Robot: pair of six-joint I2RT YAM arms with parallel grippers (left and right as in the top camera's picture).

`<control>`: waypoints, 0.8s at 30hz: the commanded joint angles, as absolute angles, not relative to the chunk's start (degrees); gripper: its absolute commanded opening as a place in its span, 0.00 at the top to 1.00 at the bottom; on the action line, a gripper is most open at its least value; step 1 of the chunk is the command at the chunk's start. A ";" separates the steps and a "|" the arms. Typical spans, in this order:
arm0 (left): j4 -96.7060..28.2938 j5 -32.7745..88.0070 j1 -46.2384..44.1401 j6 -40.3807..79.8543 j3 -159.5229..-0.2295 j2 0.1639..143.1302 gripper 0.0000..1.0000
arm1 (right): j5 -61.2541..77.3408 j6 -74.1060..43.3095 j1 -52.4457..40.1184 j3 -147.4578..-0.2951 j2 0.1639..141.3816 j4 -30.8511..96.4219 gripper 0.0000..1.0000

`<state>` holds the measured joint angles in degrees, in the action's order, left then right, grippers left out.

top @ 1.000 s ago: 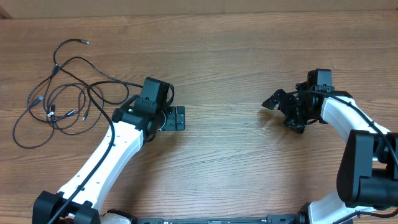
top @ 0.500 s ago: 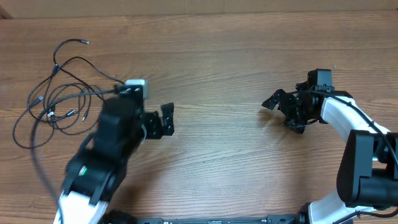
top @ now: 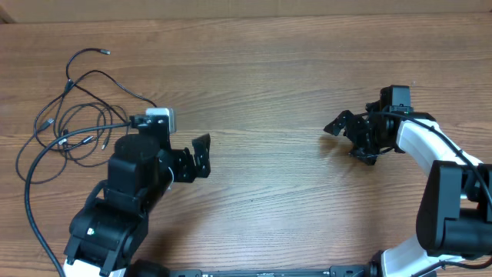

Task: Untangle cables

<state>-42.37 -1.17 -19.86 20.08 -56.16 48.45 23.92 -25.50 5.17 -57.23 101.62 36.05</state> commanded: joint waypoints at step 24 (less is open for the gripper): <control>-63.48 -1.93 -17.28 20.99 -51.66 31.57 0.00 | 21.45 -25.41 5.34 -57.34 101.91 36.25 0.00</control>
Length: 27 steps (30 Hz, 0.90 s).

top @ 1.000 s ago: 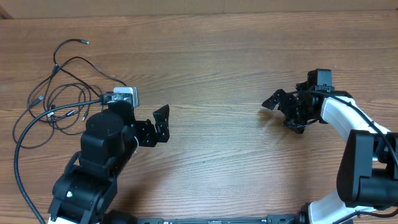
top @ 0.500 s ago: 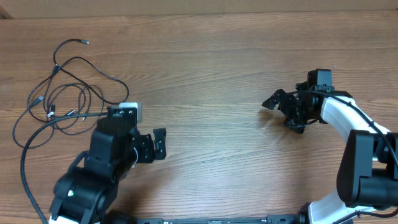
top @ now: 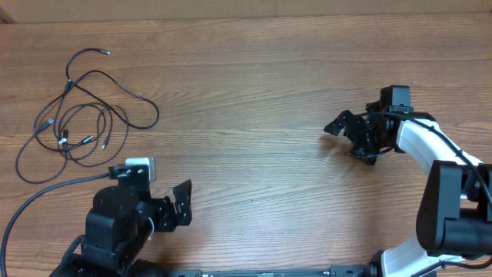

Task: Untangle cables

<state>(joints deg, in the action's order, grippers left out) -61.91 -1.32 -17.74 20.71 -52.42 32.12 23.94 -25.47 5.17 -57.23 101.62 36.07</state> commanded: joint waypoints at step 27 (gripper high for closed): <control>-26.55 -1.91 -17.26 20.99 -30.09 9.98 0.01 | 21.45 -25.41 5.34 -57.34 101.91 36.25 0.00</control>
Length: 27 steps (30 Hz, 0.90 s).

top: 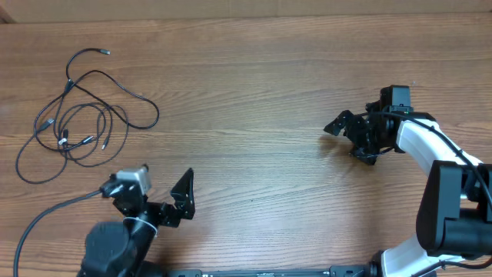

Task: Untangle cables

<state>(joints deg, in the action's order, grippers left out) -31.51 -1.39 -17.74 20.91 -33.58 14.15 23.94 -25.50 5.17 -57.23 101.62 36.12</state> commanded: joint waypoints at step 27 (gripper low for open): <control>1.58 -1.89 -18.20 20.99 -7.92 0.16 0.00 | 21.45 -25.41 5.34 -57.34 101.91 36.27 0.00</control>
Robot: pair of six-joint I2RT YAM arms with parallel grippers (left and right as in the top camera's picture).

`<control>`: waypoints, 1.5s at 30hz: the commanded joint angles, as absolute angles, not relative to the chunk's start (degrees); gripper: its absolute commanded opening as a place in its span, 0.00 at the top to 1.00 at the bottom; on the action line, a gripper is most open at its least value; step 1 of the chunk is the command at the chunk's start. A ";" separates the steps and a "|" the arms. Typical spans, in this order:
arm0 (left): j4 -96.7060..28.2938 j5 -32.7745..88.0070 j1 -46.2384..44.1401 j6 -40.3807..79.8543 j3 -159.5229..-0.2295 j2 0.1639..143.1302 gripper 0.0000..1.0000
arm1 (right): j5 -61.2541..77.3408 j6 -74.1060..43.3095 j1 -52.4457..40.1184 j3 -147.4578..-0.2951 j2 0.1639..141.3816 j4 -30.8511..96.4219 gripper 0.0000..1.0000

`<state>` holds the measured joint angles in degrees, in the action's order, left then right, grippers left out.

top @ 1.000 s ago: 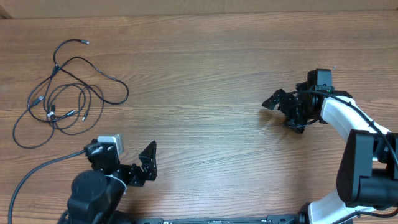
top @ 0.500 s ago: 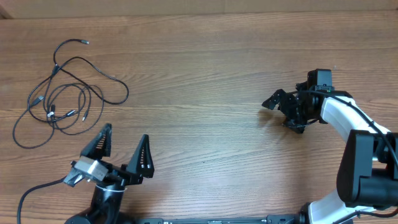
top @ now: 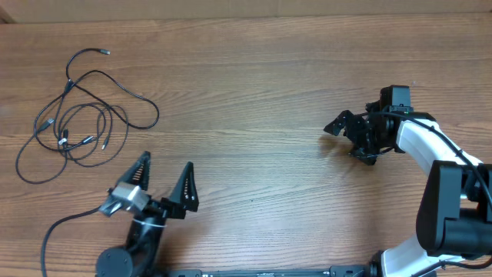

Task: Untangle cables

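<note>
A tangle of thin black cables lies on the wooden table at the far left, with several overlapping loops and one loose end reaching toward the back. My left gripper is open near the front edge, its fingers spread and pointing toward the back, well short of the tangle and holding nothing. At the right of the table my right gripper is open and empty, far from the cables.
The left arm's own thick black lead curves across the front left corner. The right arm's white link runs along the right side. The table's far edge crosses the top of the view.
The left gripper has turned so that both spread fingers now show, pointing toward the back, and the arm sits lower at the front edge. Cables and right arm are unchanged.
At first the left arm stood over the right edge of the tangle, hiding one loop. It then stood nearer the front, leaving the whole tangle in view and lying as before. It was nearer the front still, and now points toward the back, open. The right arm never moved.
</note>
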<state>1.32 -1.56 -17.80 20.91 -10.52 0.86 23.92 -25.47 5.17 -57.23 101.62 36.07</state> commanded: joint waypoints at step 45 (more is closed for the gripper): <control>-4.27 -1.89 -18.83 20.80 -0.27 0.25 0.00 | 21.45 -25.41 5.34 -57.34 101.91 36.25 0.00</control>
